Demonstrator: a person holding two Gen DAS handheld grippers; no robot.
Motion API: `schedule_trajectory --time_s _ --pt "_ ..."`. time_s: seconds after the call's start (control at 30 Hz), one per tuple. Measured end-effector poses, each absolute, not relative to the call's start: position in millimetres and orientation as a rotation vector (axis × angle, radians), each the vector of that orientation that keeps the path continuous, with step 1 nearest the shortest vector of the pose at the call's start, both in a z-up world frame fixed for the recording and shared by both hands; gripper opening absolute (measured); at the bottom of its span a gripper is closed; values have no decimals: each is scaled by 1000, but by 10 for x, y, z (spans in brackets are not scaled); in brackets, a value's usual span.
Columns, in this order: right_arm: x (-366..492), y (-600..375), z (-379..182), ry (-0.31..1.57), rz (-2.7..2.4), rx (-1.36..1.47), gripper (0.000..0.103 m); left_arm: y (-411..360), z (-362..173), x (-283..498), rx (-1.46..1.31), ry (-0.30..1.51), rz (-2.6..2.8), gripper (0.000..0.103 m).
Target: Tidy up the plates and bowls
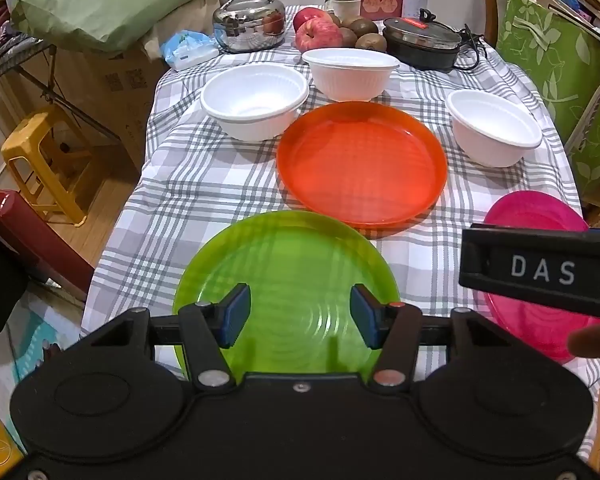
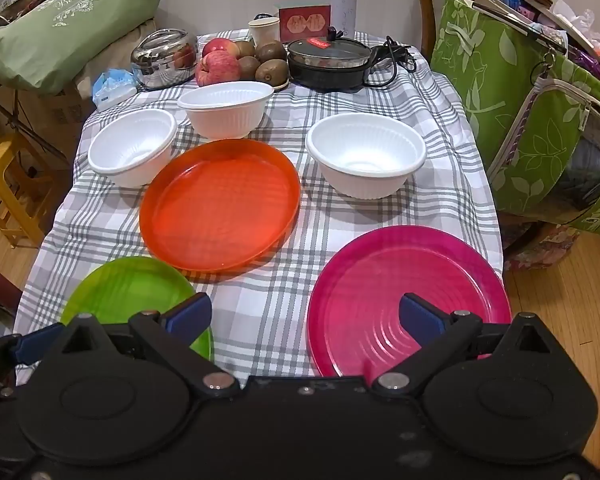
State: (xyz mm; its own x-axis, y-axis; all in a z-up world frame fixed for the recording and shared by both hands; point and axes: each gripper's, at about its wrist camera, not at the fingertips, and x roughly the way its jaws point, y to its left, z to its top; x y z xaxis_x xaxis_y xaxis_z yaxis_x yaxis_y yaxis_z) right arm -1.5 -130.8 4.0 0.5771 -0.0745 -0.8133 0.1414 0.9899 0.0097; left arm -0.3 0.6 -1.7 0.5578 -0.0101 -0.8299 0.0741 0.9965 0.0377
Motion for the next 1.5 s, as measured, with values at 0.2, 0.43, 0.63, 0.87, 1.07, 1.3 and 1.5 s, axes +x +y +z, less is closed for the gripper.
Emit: schedule_trajectory --time_s 0.2,0.43,0.63,0.87,1.07,1.3,1.5 --pt "-20 -1311 45 946 -125 77 103 1 -28 -8 73 980 -51 60" --pt "-21 -1301 51 945 -125 77 103 0 -33 -11 73 980 -50 60" --pt "-20 -1303 53 946 -124 76 103 -6 -43 -18 73 982 -52 60" --pt "-12 -1296 47 947 -123 75 103 -7 -41 -18 68 986 -50 60" --pt "-23 -1281 72 944 -121 74 103 -7 -26 -11 70 984 -53 60" --pt "-25 -1280 73 945 -121 74 103 -6 -17 -7 68 985 -52 60" --pt "-28 -1293 66 945 -120 75 103 -7 -9 -10 68 987 -56 60"
